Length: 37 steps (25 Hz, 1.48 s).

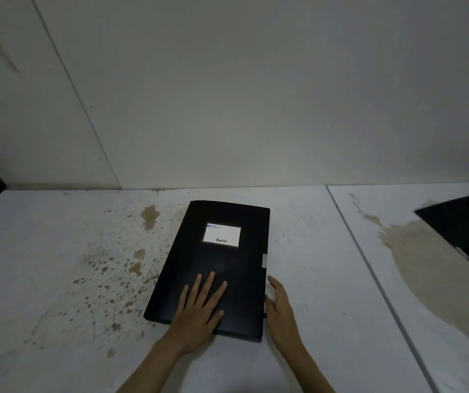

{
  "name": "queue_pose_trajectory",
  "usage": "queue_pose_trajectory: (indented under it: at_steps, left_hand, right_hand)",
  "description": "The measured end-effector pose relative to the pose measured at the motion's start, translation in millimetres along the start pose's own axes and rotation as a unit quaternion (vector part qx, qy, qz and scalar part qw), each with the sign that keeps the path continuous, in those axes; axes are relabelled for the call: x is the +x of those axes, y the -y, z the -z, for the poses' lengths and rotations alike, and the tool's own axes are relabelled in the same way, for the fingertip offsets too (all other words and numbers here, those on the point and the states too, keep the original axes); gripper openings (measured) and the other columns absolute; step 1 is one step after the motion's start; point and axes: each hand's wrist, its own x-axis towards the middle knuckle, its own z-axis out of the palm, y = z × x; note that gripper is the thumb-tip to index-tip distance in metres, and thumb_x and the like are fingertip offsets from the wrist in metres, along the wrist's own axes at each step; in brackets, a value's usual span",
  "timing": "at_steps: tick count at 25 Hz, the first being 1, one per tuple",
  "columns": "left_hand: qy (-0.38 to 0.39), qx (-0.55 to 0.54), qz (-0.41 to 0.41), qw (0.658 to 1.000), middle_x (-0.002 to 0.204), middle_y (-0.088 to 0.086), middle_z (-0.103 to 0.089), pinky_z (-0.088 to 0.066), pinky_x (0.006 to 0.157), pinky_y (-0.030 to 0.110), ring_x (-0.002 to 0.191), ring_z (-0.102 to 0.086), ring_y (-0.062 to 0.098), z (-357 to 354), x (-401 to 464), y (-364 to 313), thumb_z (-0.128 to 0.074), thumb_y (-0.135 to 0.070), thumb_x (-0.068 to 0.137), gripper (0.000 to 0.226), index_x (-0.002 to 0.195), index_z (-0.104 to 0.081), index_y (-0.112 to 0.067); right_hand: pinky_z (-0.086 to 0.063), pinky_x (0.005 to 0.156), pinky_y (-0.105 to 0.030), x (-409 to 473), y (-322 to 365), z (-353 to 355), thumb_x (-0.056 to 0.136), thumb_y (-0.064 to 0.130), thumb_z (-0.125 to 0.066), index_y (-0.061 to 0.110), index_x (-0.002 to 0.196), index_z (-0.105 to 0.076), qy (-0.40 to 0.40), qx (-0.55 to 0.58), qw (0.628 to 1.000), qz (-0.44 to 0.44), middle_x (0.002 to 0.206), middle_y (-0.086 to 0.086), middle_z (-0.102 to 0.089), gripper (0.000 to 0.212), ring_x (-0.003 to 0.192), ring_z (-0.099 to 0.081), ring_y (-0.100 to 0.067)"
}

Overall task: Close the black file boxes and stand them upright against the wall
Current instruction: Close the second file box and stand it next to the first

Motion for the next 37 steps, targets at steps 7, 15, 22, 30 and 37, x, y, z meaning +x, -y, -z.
queue_pose_trajectory:
  at_steps: [7, 15, 22, 30, 37]
  left_hand:
    - [-0.06, 0.047, -0.005, 0.997, 0.157, -0.005, 0.016, 0.002, 0.11, 0.035, 0.145, 0.016, 0.017, -6, 2, -6, -0.008, -0.051, 0.093, 0.054, 0.144, -0.015, -0.035]
    - [-0.078, -0.254, 0.258, 0.929, 0.158, 0.008, -0.007, -0.006, 0.117, 0.049, 0.145, -0.006, 0.029, 18, 10, 22, -0.045, -0.074, 0.071, 0.098, 0.147, -0.01, -0.023]
    - [-0.102, -0.565, 0.262, 0.776, 0.128, 0.014, -0.056, -0.046, 0.098, 0.042, 0.114, -0.055, 0.031, 33, -15, 54, -0.072, -0.02, 0.076, 0.061, 0.129, -0.046, -0.006]
    - [-0.291, -0.609, 0.312, 0.668, 0.111, 0.006, -0.055, -0.043, 0.088, 0.036, 0.104, -0.055, 0.025, 69, -63, 124, -0.054, -0.034, 0.088, 0.027, 0.105, -0.058, -0.013]
    - [-0.361, -0.617, 0.268, 0.646, 0.102, 0.011, -0.061, -0.044, 0.084, 0.032, 0.104, -0.056, 0.029, 123, -114, 253, -0.049, -0.029, 0.091, 0.025, 0.098, -0.06, -0.008]
  right_hand:
    - [-0.03, 0.11, -0.029, 6, -20, -8, 0.097, 0.026, -0.039, 0.031, 0.143, -0.017, 0.031, -0.219, 0.974, 0.042, 0.155, -0.005, -0.017, 0.051, 0.139, -0.026, -0.016]
    - [-0.037, 0.106, -0.045, 4, -27, -5, 0.07, 0.08, 0.006, 0.045, 0.138, 0.002, 0.042, -0.323, 0.945, 0.025, 0.154, -0.001, -0.023, 0.077, 0.136, -0.033, -0.019]
    - [-0.025, 0.114, -0.034, -2, -13, -15, 0.092, 0.021, -0.049, 0.037, 0.135, -0.011, 0.062, -0.047, 0.997, 0.025, 0.144, 0.015, -0.024, 0.06, 0.138, -0.029, -0.018]
    - [-0.046, 0.092, -0.032, 10, 36, -88, 0.077, 0.046, -0.063, 0.027, 0.141, -0.023, 0.071, 0.081, 0.992, -0.07, 0.125, -0.007, -0.045, 0.078, 0.108, -0.052, -0.02]
    - [-0.056, 0.07, -0.021, 22, 129, -200, 0.082, 0.021, -0.064, 0.035, 0.106, -0.047, 0.195, 0.162, 0.967, -0.008, 0.118, 0.008, -0.057, 0.032, 0.1, -0.062, -0.01]
